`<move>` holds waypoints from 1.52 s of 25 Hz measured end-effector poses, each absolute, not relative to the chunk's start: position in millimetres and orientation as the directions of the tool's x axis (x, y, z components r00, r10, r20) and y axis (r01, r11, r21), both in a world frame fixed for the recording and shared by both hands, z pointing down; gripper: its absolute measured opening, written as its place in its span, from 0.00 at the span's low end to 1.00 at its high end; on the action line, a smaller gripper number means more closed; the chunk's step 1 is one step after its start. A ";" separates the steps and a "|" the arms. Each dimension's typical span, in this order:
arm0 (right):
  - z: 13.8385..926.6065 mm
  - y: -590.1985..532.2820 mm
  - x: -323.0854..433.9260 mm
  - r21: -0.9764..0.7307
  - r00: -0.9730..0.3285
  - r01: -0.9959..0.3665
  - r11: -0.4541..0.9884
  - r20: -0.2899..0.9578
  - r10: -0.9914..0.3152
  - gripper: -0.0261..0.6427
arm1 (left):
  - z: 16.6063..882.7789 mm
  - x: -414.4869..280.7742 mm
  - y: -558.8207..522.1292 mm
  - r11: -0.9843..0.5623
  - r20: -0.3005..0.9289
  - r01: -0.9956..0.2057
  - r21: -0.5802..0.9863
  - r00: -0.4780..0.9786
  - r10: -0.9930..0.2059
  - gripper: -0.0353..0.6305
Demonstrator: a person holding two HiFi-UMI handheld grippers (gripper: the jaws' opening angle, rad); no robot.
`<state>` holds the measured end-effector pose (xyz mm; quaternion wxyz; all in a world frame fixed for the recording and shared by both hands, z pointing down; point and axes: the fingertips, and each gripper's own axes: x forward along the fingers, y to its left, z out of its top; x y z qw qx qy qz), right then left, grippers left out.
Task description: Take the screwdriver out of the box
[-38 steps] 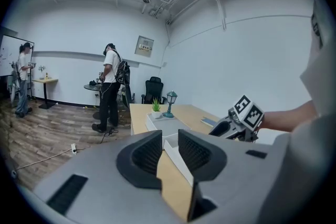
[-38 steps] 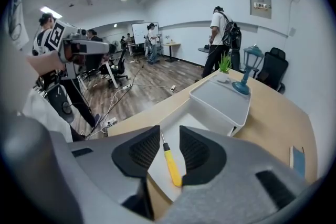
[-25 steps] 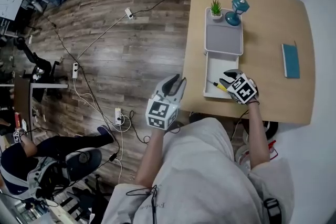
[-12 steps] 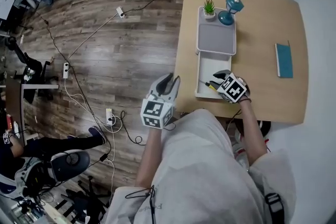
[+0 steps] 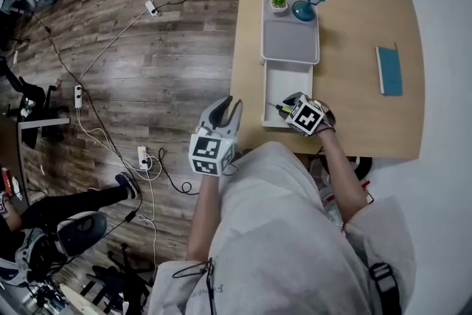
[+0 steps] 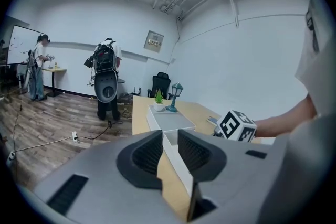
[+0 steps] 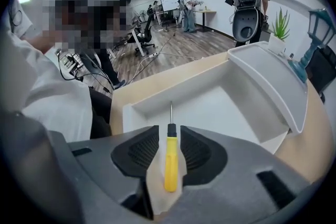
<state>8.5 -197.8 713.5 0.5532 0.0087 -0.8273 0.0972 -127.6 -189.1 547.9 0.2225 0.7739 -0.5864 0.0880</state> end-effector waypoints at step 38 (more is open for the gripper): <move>755.8 -196.3 27.2 -0.024 -0.120 -0.073 0.997 0.993 0.015 0.15 | 553.4 -119.3 -195.6 -0.198 0.408 -0.956 0.218 0.274 -0.871 0.18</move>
